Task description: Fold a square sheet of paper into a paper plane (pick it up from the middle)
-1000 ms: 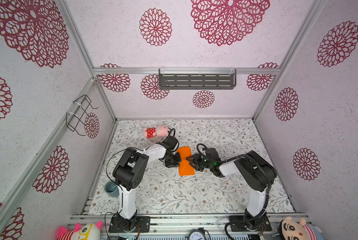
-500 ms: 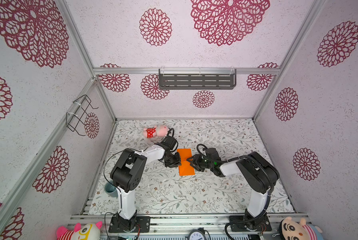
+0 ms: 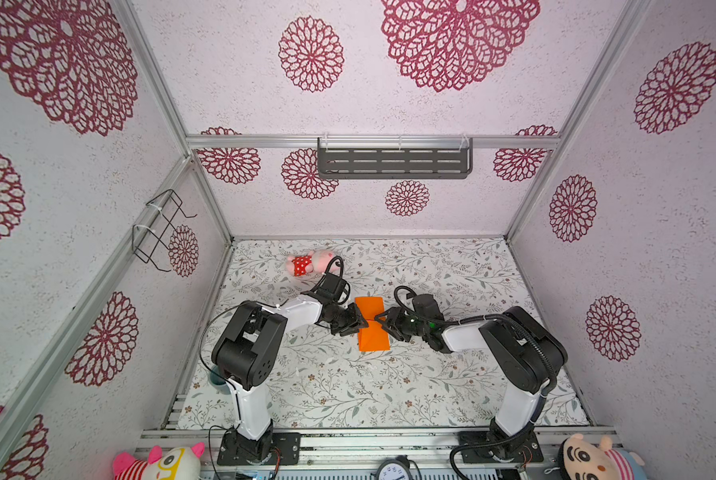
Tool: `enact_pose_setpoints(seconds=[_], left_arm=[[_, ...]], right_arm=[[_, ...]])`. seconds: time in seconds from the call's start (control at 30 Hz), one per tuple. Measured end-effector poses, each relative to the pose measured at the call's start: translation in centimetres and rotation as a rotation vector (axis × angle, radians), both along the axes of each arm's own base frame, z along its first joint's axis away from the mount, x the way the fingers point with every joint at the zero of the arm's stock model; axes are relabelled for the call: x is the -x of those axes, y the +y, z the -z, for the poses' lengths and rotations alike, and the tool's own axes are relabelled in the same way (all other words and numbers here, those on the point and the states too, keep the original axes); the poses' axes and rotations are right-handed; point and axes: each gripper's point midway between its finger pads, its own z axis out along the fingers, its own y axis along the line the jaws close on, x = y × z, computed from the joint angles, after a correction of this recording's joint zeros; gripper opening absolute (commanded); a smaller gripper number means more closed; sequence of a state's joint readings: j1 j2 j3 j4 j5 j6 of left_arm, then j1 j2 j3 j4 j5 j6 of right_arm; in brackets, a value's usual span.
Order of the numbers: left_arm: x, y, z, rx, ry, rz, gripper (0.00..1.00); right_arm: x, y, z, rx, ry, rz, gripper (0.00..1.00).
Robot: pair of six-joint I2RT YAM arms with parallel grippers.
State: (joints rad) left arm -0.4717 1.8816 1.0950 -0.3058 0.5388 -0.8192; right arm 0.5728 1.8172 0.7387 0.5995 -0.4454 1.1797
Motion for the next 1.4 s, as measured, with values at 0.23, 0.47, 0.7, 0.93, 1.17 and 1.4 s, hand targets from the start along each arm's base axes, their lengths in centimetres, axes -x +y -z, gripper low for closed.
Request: enact_pose_setpoints(seconds=[0.23, 0.47, 0.7, 0.93, 1.17, 1.4], left_arm=[[-0.6, -1.1, -0.7, 0.065, -0.047, 0.037, 0.15], [-0.5, -1.5, -0.5, 0.087, -0.044, 0.06, 0.0], [-1.1, -1.7, -2.4, 0.123, -0.085, 0.049, 0.0], [-1.7, -1.5, -4.1, 0.176, -0.114, 0.013, 0.0], [-1.7, -1.3, -3.8, 0.191, -0.098, -0.013, 0.0], [-1.7, -0.6, -3.2, 0.188, -0.073, -0.043, 0.0]], right_arm=[[0.0, -0.1, 0.1, 0.007, -0.006, -0.004, 0.52], [0.1, -1.0, -0.3, 0.026, -0.026, 0.013, 0.56], [0.0, -0.6, -1.2, -0.019, -0.053, 0.001, 0.64], [-0.1, 0.1, -1.7, -0.099, -0.061, -0.003, 0.66], [-0.4, 0.6, -1.9, -0.159, -0.058, 0.001, 0.59], [-0.7, 0.9, -2.4, -0.191, -0.075, 0.003, 0.46]])
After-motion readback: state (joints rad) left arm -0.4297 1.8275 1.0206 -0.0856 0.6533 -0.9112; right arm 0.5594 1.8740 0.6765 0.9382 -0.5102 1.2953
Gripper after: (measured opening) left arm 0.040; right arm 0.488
